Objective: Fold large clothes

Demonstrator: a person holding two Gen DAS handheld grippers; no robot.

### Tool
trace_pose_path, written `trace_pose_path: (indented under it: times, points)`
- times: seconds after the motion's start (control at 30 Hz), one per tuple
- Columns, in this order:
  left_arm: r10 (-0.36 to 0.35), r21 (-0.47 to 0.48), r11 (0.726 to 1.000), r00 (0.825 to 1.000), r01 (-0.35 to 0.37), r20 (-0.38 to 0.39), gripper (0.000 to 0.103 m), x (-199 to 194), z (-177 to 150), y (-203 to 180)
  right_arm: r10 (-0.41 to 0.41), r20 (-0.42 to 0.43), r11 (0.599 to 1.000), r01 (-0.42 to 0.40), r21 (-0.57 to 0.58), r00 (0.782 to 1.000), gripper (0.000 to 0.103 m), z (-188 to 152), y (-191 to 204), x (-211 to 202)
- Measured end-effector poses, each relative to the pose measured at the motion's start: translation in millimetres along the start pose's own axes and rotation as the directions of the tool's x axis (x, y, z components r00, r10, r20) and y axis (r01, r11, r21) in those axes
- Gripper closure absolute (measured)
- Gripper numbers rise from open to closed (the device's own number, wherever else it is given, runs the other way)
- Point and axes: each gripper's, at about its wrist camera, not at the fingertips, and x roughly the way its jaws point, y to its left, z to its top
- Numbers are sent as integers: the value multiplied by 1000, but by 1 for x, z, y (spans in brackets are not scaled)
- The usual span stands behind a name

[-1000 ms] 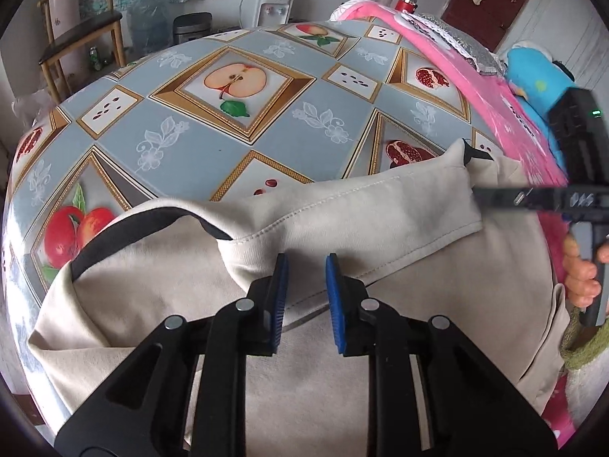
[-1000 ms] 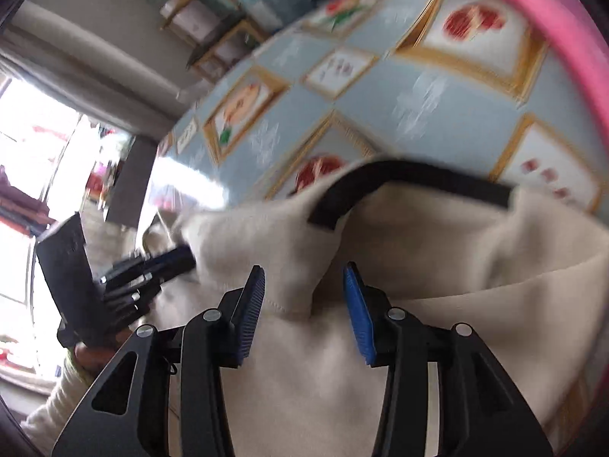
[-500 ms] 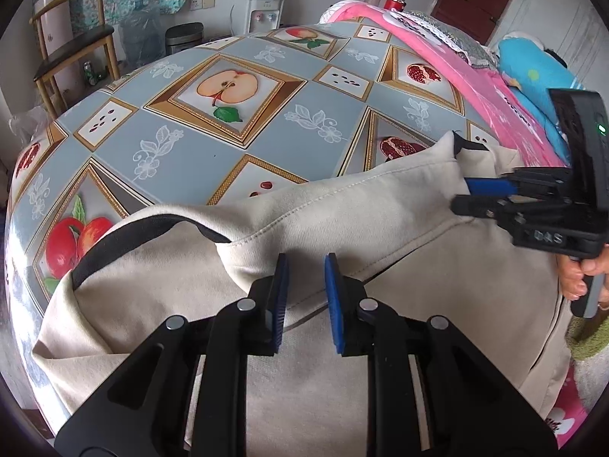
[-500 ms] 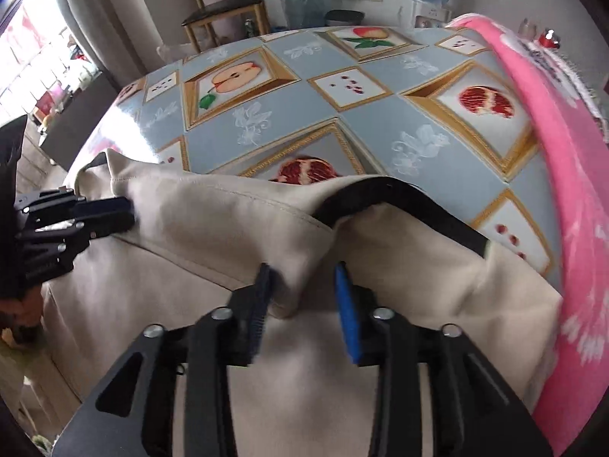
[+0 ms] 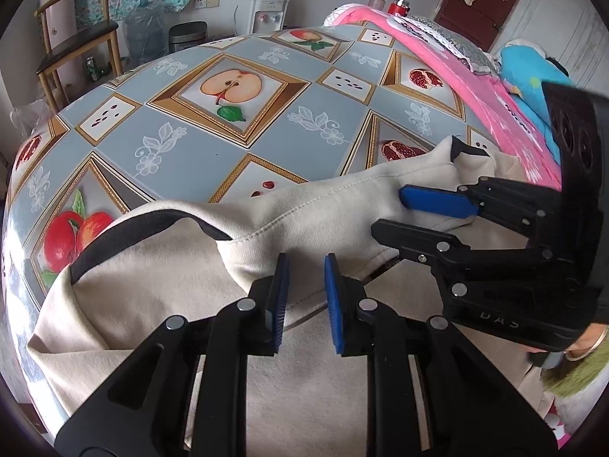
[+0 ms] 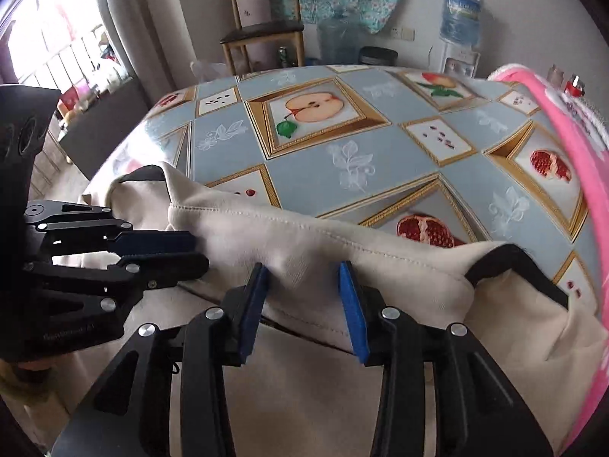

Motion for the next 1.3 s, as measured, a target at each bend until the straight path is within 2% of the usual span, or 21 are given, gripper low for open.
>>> trace_pose_path:
  times: [0.1,0.17,0.23,0.27,0.3,0.37,0.57,0.7,0.83,0.87,0.97,1.0,1.17,1.3]
  points:
    - [-4,2,1000,1000,4,0,84,0,0,0,-18,-30,1000,19,24,999,65,-2,-4,-14]
    - [-10,-3,1000,1000,10,2,84,0,0,1,-83,0,996,83,18,997,65,-5,-6,-26]
    - [-13,-7,1000,1000,13,5,84,0,0,1,-156,-26,987,157,26,987,67,-11,-16,-24]
    - [-16,-10,1000,1000,16,8,84,0,0,1,-164,-54,985,166,39,985,67,-15,-24,-15]
    - [-18,-12,1000,1000,18,9,84,0,0,1,-136,-30,989,138,59,990,67,-18,-30,-14]
    - [-20,-19,1000,1000,20,12,84,0,-1,2,-116,-42,990,119,80,992,67,-16,-35,-14]
    - [-27,-40,999,999,27,17,84,0,-1,3,-210,-79,971,217,96,974,68,-13,-33,-17]
    - [-24,-69,997,1000,24,3,84,-5,2,6,-172,-88,968,185,169,981,67,-13,-44,-31]
    - [14,-74,997,997,-8,74,83,-52,-3,7,-112,-1,976,110,189,994,64,-19,-37,-86]
    - [32,-70,997,996,-26,86,83,-65,-6,7,-104,11,977,100,186,994,59,-22,-35,-98]
    - [79,-92,993,991,-69,107,83,-113,-23,14,-65,55,983,55,174,996,45,-39,-23,-137]
    - [86,-109,991,990,-74,114,83,-130,-33,17,-39,67,985,27,170,997,44,-48,-17,-150]
    - [113,-148,985,983,-92,144,79,-190,-97,27,56,61,979,-67,195,997,43,-98,5,-174]
    - [109,-209,975,982,-75,152,78,-210,-160,32,69,16,983,-70,172,998,43,-131,34,-170]
